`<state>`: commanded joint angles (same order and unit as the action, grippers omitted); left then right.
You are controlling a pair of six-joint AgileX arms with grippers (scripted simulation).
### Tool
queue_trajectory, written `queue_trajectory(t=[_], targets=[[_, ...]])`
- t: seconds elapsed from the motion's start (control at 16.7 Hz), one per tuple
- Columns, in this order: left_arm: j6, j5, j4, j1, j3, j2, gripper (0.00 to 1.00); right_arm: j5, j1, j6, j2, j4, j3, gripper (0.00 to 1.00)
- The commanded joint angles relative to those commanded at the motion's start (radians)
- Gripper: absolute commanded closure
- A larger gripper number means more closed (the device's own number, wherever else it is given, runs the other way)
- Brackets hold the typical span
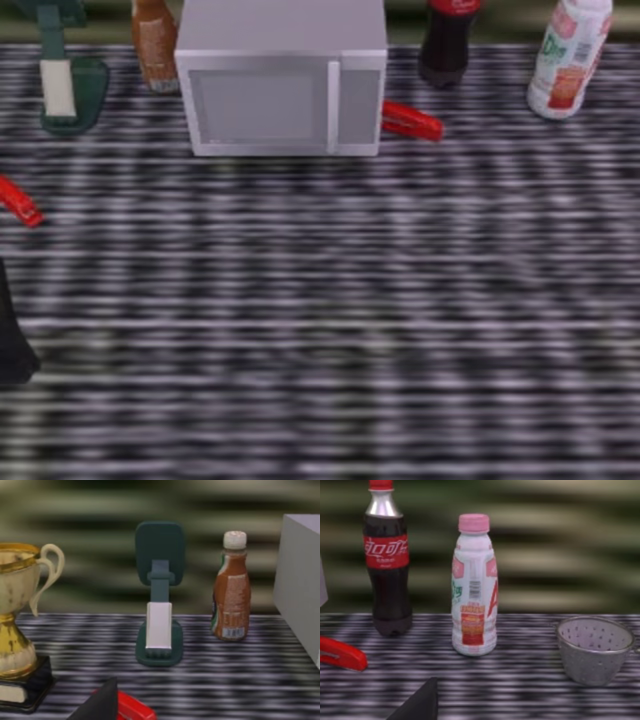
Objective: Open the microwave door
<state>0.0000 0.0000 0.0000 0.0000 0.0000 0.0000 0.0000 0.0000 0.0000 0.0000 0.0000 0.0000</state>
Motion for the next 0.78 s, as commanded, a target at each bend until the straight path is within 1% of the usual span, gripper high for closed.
queue_trajectory(t=[0.18, 0.36, 0.54, 0.78], targets=[[-0.003, -0.003, -0.005, -0.005, 0.009, 0.01, 0.0, 0.0, 0.0, 0.0, 0.0, 0.0, 0.0, 0.0], [-0.03, -0.028, -0.051, -0.046, 0.097, 0.104, 0.0, 0.0, 0.0, 0.0, 0.0, 0.0, 0.0, 0.0], [-0.086, -0.072, -0.126, -0.119, 0.267, 0.293, 0.0, 0.0, 0.0, 0.0, 0.0, 0.0, 0.0, 0.0], [-0.195, -0.149, -0.239, -0.246, 0.59, 0.666, 0.0, 0.0, 0.0, 0.0, 0.0, 0.0, 0.0, 0.0]])
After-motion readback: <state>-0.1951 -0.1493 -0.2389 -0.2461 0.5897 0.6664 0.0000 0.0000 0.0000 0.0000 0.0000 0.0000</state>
